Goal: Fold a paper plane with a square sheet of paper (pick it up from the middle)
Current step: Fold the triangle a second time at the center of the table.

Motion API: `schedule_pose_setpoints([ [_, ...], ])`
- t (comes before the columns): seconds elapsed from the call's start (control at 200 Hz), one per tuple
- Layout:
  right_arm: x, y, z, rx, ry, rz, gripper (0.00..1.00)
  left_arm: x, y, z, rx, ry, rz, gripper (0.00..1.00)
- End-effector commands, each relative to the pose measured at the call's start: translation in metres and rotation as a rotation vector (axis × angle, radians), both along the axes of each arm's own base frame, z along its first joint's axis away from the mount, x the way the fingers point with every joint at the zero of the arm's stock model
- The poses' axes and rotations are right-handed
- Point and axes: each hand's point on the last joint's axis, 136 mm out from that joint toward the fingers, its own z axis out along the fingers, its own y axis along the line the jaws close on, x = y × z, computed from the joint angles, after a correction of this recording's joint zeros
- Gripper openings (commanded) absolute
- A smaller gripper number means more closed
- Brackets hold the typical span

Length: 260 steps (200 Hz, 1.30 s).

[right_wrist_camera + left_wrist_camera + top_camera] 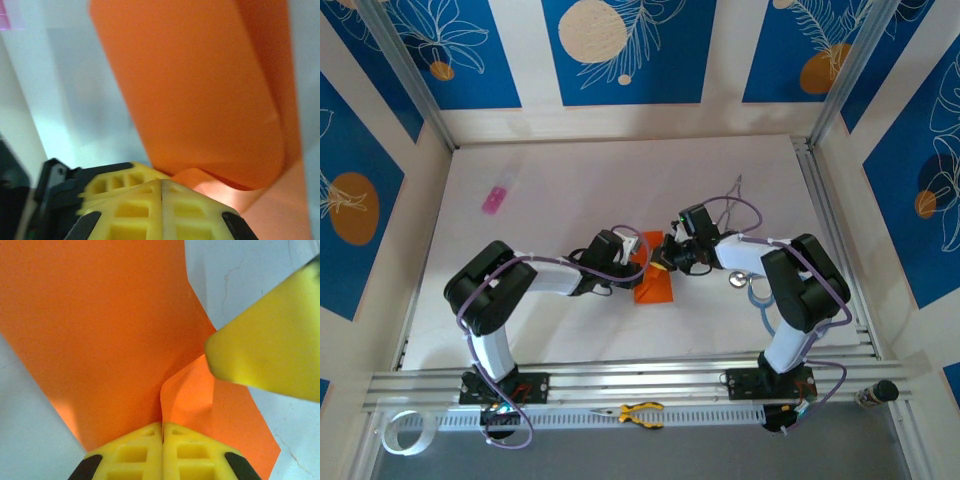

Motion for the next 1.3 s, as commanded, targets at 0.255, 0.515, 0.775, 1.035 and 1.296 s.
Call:
schedule_pose_setpoints([
  [0.255, -0.018, -0.024, -0.034, -0.087, 0.103, -0.035, 0.02, -0.012, 0.019, -0.024, 0.069, 0.086, -0.005, 0.00],
  [0.515, 0.004, -0.009, 0.011, 0.028, 0.007, 0.006, 0.02, -0.013, 0.020, -0.023, 0.065, 0.087, -0.006, 0.00],
  [0.775, -0.010, -0.028, -0.040, -0.073, 0.117, -0.056, 0.01, -0.014, 0.019, -0.023, 0.057, 0.090, -0.005, 0.00],
  [1.035, -0.003, -0.045, -0.039, -0.074, 0.107, -0.110, 0.01, -0.014, 0.020, -0.024, 0.060, 0.093, -0.005, 0.00],
  [1.296, 0.004, -0.022, 0.020, 0.020, -0.058, 0.002, 0.03, -0.015, 0.020, -0.023, 0.059, 0.094, -0.006, 0.00],
])
